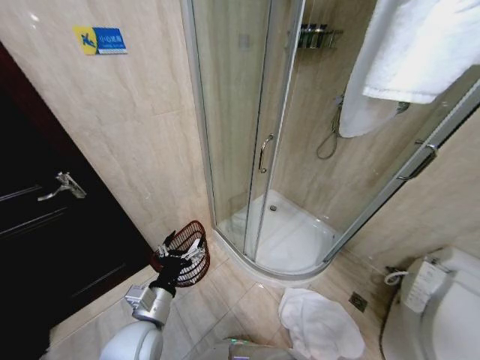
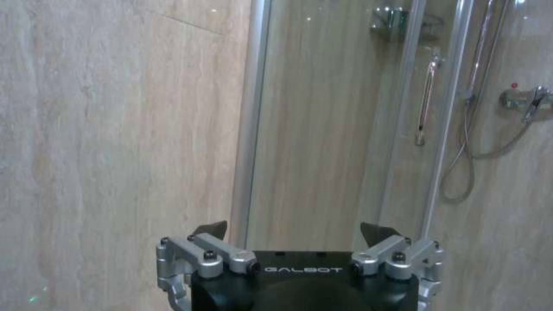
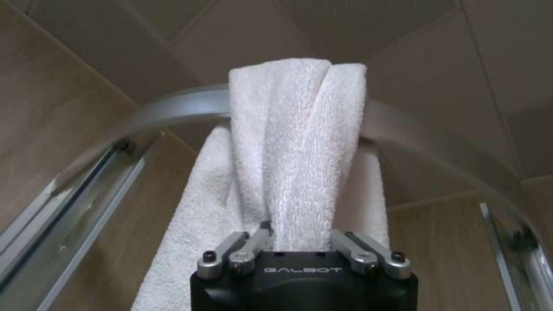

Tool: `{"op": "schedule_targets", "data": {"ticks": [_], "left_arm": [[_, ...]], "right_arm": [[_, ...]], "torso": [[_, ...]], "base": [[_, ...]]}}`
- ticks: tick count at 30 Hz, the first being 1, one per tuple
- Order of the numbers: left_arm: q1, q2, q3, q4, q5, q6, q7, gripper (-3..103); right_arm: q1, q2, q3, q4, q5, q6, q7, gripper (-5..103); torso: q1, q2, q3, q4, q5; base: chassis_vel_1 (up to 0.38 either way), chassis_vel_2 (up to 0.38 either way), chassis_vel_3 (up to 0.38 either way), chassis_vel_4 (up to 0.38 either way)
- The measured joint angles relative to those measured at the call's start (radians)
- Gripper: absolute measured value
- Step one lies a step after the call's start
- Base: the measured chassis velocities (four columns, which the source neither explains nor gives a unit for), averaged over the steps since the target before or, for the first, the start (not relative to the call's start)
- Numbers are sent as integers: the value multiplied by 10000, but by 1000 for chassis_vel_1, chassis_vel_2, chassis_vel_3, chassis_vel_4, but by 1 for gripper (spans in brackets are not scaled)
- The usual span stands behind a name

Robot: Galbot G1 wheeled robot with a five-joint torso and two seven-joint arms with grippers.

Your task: Discard the used towel into the hamper.

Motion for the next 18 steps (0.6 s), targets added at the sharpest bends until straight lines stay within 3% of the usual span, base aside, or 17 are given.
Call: {"op": "schedule_targets", "data": {"ticks": [6,13,18], "left_arm": [[0,0,0,0,0,0,0,100],[0,0,0,0,0,0,0,100],[0,0,0,0,0,0,0,100]], "right_arm": [[99,31,-36,168,-87,19,49,12],[715,324,-443,519,-316,89,-96,12],[1807,937,-1479,1015,-1415,429,-837,12]], "torso": [[0,0,0,1,-2],[0,0,1,1,-1],[0,0,0,0,1]], "base": [[0,0,0,0],[0,0,0,0],[0,0,0,0]]}}
